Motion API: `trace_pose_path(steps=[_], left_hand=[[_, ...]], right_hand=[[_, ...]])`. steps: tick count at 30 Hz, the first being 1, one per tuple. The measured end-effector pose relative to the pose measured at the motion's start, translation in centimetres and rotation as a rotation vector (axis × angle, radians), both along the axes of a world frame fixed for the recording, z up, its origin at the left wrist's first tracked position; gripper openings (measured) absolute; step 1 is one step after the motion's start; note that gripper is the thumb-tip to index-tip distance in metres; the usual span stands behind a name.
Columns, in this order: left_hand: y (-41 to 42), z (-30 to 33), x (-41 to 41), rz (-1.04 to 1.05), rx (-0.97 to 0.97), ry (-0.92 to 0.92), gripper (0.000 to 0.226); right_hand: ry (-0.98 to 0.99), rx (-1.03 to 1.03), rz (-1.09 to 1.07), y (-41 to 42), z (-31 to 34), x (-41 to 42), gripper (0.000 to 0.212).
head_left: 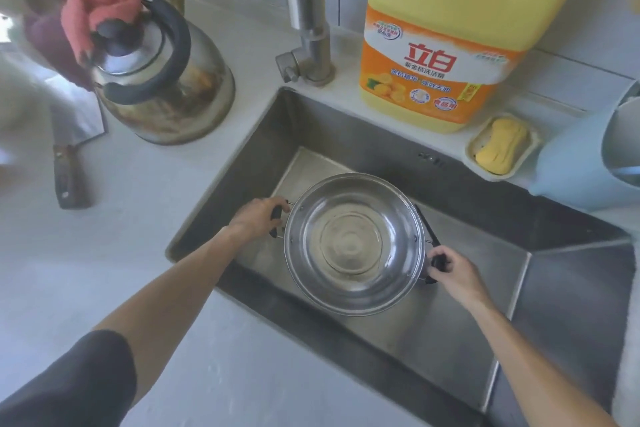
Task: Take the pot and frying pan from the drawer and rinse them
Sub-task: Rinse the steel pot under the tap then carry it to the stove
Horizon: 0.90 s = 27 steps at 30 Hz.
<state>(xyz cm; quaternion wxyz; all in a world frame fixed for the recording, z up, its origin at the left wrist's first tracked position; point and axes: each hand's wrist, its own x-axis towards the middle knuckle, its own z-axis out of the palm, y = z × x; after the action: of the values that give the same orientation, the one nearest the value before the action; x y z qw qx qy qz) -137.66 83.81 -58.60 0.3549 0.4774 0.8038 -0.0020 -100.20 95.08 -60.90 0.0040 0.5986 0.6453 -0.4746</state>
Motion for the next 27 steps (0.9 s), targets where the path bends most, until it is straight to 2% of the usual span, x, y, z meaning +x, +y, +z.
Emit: trace_pose_path(steps=[5, 6, 10, 12, 15, 19, 27], left_hand=[[1.3, 1.9, -0.4, -0.059, -0.111, 0.065, 0.02], [1.7, 2.9, -0.6, -0.044, -0.065, 0.094, 0.021], [4.3, 9.4, -1.0, 0.267, 0.559, 0.076, 0.03], [6.4, 12.6, -1.4, 0.34, 0.724, 0.064, 0.036], [9.5, 14.9, -2.0, 0.302, 0.747, 0.11, 0.036], [11.6, 14.7, -2.1, 0.33, 0.724, 0.164, 0.019], [9.8, 12.9, -2.2, 0.494, 0.78, 0.05, 0.019]], right_hand=[[-0.026, 0.022, -0.002, 0.4, 0.1, -0.7, 0.028], [-0.029, 0.024, 0.007, 0.5, 0.2, -0.7, 0.029], [-0.041, 0.022, 0.037, 0.6, 0.1, -0.5, 0.028], [-0.043, 0.015, 0.035, 0.6, 0.0, -0.5, 0.025], [-0.028, 0.015, 0.022, 0.5, -0.1, -0.5, 0.025], [-0.012, 0.023, 0.043, 0.6, 0.2, -0.6, 0.027], [-0.02, 0.012, 0.068, 1.5, -0.7, -0.2, 0.025]])
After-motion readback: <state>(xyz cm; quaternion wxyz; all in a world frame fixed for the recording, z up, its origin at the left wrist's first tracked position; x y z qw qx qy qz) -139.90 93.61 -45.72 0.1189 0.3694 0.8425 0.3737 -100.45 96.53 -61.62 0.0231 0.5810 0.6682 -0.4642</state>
